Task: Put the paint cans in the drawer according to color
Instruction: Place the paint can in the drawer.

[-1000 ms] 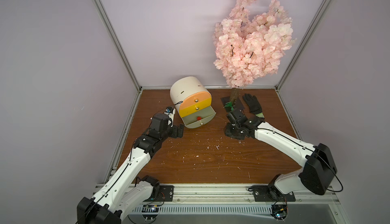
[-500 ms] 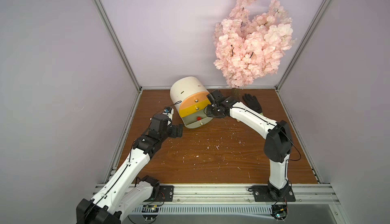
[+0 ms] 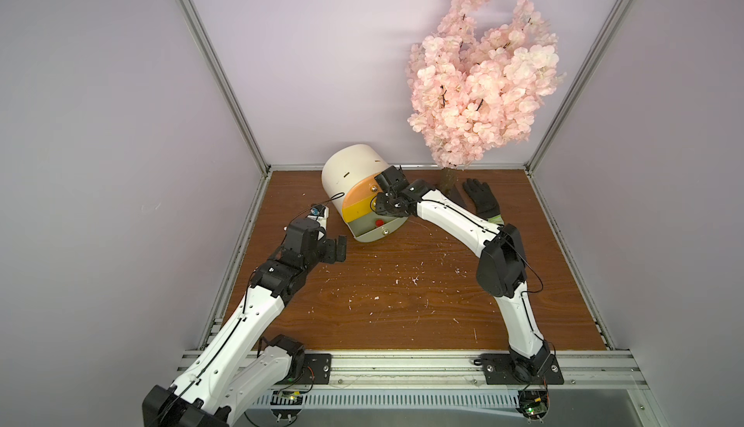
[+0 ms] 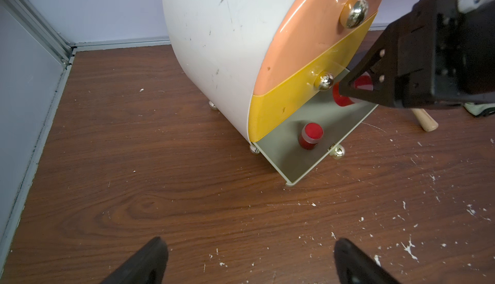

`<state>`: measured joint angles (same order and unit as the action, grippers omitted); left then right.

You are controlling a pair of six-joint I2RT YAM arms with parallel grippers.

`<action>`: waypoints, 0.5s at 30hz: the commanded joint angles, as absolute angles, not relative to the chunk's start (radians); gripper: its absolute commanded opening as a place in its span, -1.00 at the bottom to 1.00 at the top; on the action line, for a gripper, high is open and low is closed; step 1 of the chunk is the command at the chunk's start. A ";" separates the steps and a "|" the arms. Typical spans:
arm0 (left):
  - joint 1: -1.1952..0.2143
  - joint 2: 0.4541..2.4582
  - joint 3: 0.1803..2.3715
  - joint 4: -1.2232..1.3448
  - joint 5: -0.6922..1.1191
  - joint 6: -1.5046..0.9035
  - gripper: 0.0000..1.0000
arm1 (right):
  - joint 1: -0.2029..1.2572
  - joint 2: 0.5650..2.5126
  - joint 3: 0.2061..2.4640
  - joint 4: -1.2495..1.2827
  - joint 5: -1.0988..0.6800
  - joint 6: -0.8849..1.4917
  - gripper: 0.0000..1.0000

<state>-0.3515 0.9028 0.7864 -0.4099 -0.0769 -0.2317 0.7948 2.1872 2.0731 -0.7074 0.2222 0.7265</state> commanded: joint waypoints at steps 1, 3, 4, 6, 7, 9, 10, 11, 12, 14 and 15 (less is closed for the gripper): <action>-0.339 0.886 0.787 -0.426 -0.100 -0.222 1.00 | 0.828 2.176 2.074 -0.685 0.263 0.775 -0.54; -0.340 0.884 0.784 -0.425 -0.101 -0.224 1.00 | 0.837 2.158 2.023 -0.645 0.268 0.806 -0.54; -0.340 0.882 0.784 -0.428 -0.101 -0.225 1.00 | 0.840 2.146 1.992 -0.620 0.267 0.827 -0.54; -0.340 0.879 0.783 -0.428 -0.103 -0.225 1.00 | 0.849 2.126 1.937 -0.579 0.274 0.875 -0.53; -0.339 0.880 0.783 -0.428 -0.102 -0.225 1.00 | 0.854 2.118 1.912 -0.557 0.278 0.897 -0.52; -0.340 0.879 0.782 -0.430 -0.103 -0.225 1.00 | 0.861 2.112 1.877 -0.525 0.279 0.936 -0.50; -0.339 0.879 0.784 -0.430 -0.104 -0.225 1.00 | 0.862 2.114 1.863 -0.505 0.269 0.945 -0.50; -0.340 0.878 0.783 -0.429 -0.104 -0.227 1.00 | 0.862 2.116 1.854 -0.492 0.263 0.954 -0.48; -0.339 0.877 0.782 -0.428 -0.104 -0.227 1.00 | 0.862 2.120 1.846 -0.480 0.259 0.962 -0.47; -0.339 0.876 0.781 -0.426 -0.103 -0.228 1.00 | 0.862 2.128 1.831 -0.454 0.248 0.972 -0.45; -0.339 0.876 0.779 -0.426 -0.102 -0.228 1.00 | 0.862 2.132 1.827 -0.450 0.245 0.979 -0.43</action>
<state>-0.3515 0.8906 0.7864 -0.4164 -0.0914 -0.2321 0.8619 2.1746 1.8496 -0.4664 0.2565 0.9249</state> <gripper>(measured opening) 0.999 0.377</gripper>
